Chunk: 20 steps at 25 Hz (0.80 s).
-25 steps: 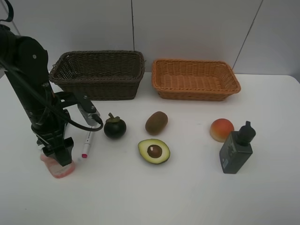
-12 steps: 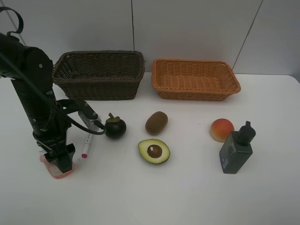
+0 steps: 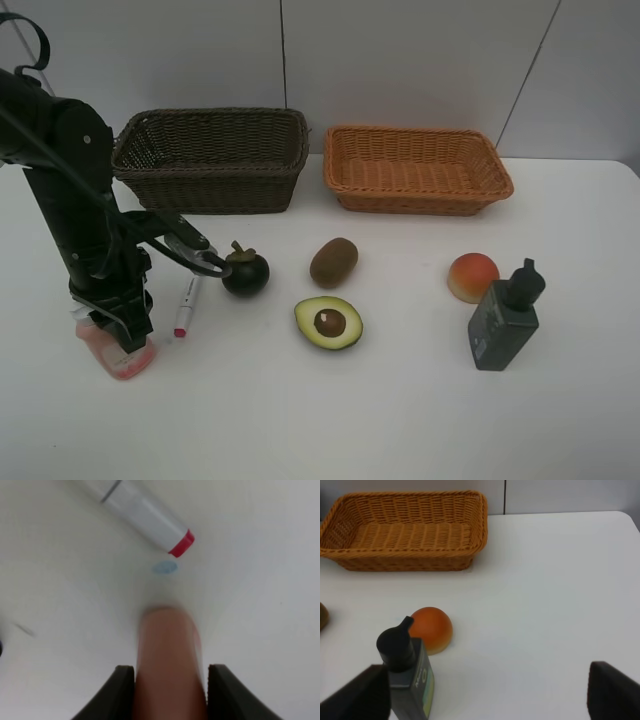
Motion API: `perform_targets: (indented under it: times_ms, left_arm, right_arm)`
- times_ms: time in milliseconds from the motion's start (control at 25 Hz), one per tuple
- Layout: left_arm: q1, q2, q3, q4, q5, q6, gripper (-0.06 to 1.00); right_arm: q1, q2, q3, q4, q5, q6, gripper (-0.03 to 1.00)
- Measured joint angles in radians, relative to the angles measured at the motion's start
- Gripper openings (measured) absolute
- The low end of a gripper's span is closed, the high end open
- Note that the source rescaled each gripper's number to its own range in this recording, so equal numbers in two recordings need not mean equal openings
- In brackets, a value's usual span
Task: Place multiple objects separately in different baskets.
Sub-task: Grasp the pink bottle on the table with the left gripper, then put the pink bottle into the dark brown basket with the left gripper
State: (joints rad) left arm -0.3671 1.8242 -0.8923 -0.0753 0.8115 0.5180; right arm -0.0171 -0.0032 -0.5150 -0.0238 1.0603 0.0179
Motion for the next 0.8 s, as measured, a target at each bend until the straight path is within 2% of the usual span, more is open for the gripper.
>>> perform_targets:
  times_ms: [320,520,720,800]
  left_arm:
    - [0.000,0.014,-0.066,0.002,0.015,-0.063,0.26]
    - [0.000,-0.010,-0.131,0.003,0.079,-0.103,0.26]
    - [0.000,-0.043,-0.304,0.015,0.170,-0.156,0.26]
    - [0.000,-0.043,-0.392,0.039,0.174,-0.192,0.26]
  right_arm:
    - [0.000,0.000,0.000,0.000,0.000,0.000,1.00]
    - [0.000,0.000,0.000,0.000,0.000,0.000,1.00]
    - [0.000,0.000,0.000,0.000,0.000,0.000,1.00]
    - [0.000,0.000,0.000,0.000,0.000,0.000,1.00]
